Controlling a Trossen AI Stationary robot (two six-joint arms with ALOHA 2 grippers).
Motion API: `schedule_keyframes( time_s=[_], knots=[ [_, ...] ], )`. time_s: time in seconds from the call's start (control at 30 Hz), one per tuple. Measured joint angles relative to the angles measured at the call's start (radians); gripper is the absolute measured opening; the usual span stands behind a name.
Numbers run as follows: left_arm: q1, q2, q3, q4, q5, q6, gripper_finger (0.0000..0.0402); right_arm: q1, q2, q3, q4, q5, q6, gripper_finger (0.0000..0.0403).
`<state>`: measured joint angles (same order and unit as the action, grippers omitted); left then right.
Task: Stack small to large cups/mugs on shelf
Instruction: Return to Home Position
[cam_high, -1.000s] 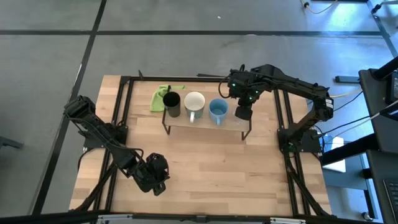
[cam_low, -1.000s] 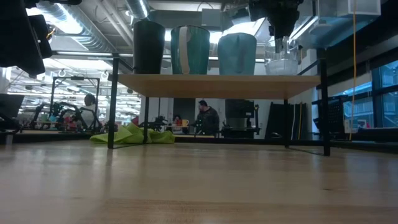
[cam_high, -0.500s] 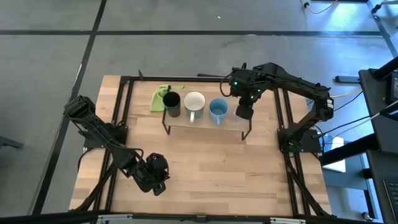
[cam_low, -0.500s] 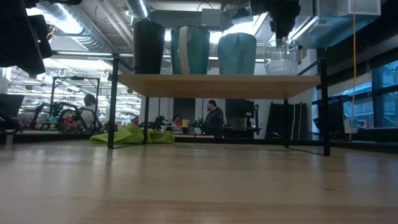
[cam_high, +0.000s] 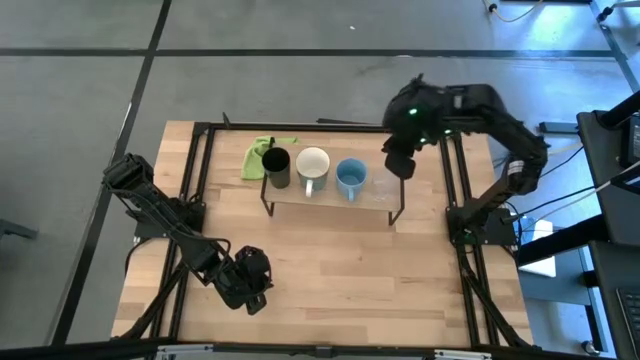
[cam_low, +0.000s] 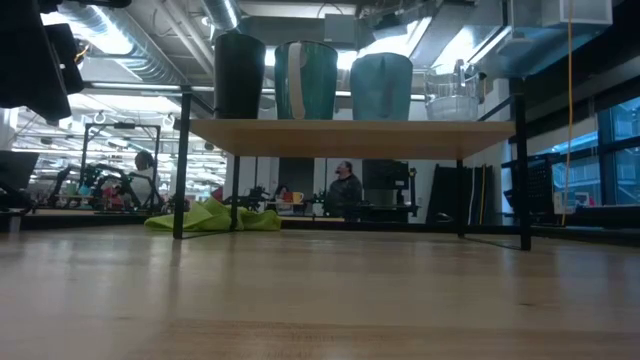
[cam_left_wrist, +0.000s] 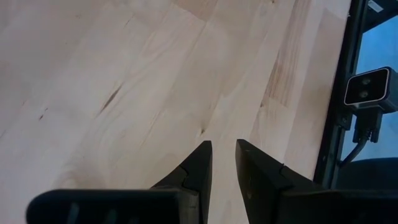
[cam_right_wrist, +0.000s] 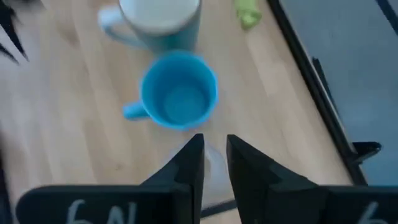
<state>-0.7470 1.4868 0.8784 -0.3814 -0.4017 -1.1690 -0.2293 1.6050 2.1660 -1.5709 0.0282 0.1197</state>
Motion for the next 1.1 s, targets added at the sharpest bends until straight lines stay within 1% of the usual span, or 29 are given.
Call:
schedule_keyframes(
  time_s=[0.13,0.17,0.2,0.3,0.33,0.4,0.47,0.5,0.57,0.63,0.67,0.73,0.83,0.9,0.97,1.0,1.07,1.1],
  knots=[
    [-0.011,0.000,0.000,0.040,-0.008,0.001,0.0066,0.047,-0.004,0.139,0.009,-0.053,0.116,0.0071],
    [-0.015,0.000,0.000,0.063,-0.025,0.006,0.0066,0.074,-0.004,0.180,0.018,-0.064,0.112,0.0071],
    [-0.019,0.000,0.000,0.091,-0.051,0.020,0.0066,0.106,-0.015,0.192,0.054,-0.091,0.085,0.0071],
    [-0.035,0.000,0.000,0.197,-0.151,0.082,0.0066,0.193,-0.106,0.124,0.257,-0.172,0.059,0.0072],
    [-0.039,0.000,0.000,0.228,-0.186,0.106,0.0066,0.216,-0.135,0.119,0.299,-0.200,0.057,0.0072],
    [-0.045,0.000,0.000,0.282,-0.238,0.142,0.0066,0.243,-0.167,0.124,0.322,-0.249,0.077,0.0072],
    [-0.045,-0.001,0.000,0.322,-0.246,0.151,0.0066,0.267,-0.195,0.140,0.330,-0.296,0.190,0.0072],
    [-0.045,-0.001,0.000,0.340,-0.245,0.151,0.0066,0.287,-0.212,0.145,0.349,-0.316,0.217,0.0072],
    [-0.045,-0.001,0.000,0.389,-0.232,0.118,0.0066,0.350,-0.242,0.146,0.405,-0.361,0.164,0.0072],
    [-0.048,-0.002,0.000,0.456,-0.186,0.083,0.0066,0.414,-0.264,0.147,0.483,-0.394,0.097,0.0072],
    [-0.055,-0.002,0.000,0.505,-0.173,0.098,0.0066,0.439,-0.270,0.147,0.521,-0.397,0.071,0.0072],
    [-0.069,-0.002,0.000,0.637,-0.134,0.214,0.0066,0.480,-0.278,0.147,0.582,-0.396,0.006,0.0072],
    [-0.099,-0.004,0.000,0.843,-0.091,0.467,0.0066,0.527,-0.288,0.146,0.603,-0.409,-0.027,0.0072],
    [-0.123,-0.018,0.000,0.971,-0.103,0.594,0.0066,0.546,-0.289,0.145,0.635,-0.417,-0.022,0.0072],
    [-0.151,-0.036,0.000,1.091,-0.164,0.714,0.0066,0.573,-0.293,0.146,0.682,-0.421,-0.019,0.0072],
    [-0.167,-0.044,0.000,1.156,-0.177,0.792,0.0066,0.586,-0.294,0.146,0.708,-0.431,-0.022,0.0072],
    [-0.197,-0.060,0.000,1.311,-0.174,0.964,0.0066,0.607,-0.303,0.146,0.715,-0.464,-0.045,0.0072],
    [-0.210,-0.073,0.000,1.374,-0.142,1.044,0.0066,0.616,-0.311,0.145,0.695,-0.465,-0.046,0.0072]
  ],
)
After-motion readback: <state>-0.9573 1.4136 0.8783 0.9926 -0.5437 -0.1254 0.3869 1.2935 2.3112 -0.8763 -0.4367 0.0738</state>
